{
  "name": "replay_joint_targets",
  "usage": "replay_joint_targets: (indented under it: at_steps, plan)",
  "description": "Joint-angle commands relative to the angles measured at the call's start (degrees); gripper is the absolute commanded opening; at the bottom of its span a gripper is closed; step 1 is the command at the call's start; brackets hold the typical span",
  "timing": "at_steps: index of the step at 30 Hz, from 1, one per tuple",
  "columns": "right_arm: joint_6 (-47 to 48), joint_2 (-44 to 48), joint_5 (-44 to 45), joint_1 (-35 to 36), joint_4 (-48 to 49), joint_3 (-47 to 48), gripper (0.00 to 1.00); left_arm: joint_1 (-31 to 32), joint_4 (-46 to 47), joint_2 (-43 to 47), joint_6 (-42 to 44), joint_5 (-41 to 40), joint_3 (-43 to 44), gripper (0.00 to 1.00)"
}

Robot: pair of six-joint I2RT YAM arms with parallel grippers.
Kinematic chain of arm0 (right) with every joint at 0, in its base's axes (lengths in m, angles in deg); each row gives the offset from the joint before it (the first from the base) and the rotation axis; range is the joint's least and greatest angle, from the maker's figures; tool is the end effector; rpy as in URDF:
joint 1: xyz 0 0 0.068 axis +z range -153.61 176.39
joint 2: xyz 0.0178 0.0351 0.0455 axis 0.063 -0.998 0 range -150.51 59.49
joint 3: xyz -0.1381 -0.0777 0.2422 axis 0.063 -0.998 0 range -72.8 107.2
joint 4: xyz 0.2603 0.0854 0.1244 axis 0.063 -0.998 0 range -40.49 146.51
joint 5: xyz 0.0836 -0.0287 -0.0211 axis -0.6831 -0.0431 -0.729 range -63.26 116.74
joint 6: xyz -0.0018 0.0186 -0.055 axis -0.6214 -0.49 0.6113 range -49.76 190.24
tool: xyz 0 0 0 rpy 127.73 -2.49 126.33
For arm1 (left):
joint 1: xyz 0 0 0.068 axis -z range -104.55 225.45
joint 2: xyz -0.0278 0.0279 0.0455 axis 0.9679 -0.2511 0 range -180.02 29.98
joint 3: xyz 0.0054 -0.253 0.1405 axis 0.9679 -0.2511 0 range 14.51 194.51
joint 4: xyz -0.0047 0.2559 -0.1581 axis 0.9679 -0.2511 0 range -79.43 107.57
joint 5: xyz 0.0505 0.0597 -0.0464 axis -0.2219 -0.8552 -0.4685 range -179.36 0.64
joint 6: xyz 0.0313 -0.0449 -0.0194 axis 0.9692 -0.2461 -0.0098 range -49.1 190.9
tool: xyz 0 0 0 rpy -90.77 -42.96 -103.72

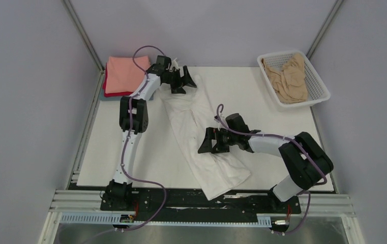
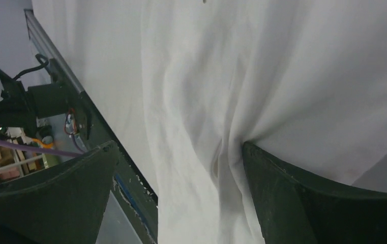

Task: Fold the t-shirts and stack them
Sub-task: Rotate the tshirt 90 degrees

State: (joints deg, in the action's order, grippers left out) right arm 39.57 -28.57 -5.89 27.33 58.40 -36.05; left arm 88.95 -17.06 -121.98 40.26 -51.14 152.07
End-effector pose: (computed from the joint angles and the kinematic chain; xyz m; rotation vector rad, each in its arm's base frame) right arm 0.2522 0.1773 0.1254 -0.2857 2.5842 1.1392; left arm 0.6073 -0.1721 0.1519 -0.0524 2.5062 -1.1472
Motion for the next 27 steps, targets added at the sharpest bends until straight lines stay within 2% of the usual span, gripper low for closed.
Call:
replay_joint_targets:
  at_steps: [1, 5, 8, 11, 16, 21, 24, 27]
  plan:
    - [-4.7, -6.9, -5.9, 7.5, 1.9, 2.5, 1.00, -1.1, 0.6, -2.9, 0.7, 1.2, 0.8, 1.00]
    - [-9.4, -10.1, -3.0, 11.8, 5.0, 5.8, 1.00, -1.0, 9.5, -6.1, -8.4, 4.9, 3.7, 1.00]
    - [-14.4, -12.0, 2.6, 14.0, 5.9, 7.9, 1.00, -0.3, 21.4, -8.1, -20.7, 7.9, 4.0, 1.00]
    - [-18.3, -12.4, 6.7, 16.2, 9.3, 8.9, 1.00, 1.4, 25.6, -9.6, -26.6, 6.9, 6.7, 1.00]
    - [-17.5, -8.0, 16.2, 17.2, 4.1, 9.6, 1.00, 3.3, 24.5, -7.8, -25.7, 0.3, 6.3, 1.00]
    - [-15.5, 5.1, 30.8, 17.4, -3.4, 4.8, 1.00, 3.3, 15.3, -3.8, -17.9, -13.4, 6.2, 1.00]
    - [-13.9, 14.4, 32.6, 17.4, -4.1, 1.7, 1.00, 3.2, 13.8, -0.2, -15.1, -16.1, 6.1, 1.00]
    - [-12.0, 22.3, 32.6, 17.1, -7.4, -0.2, 1.00, 3.4, 13.7, 5.5, -13.6, -14.2, 5.9, 1.00]
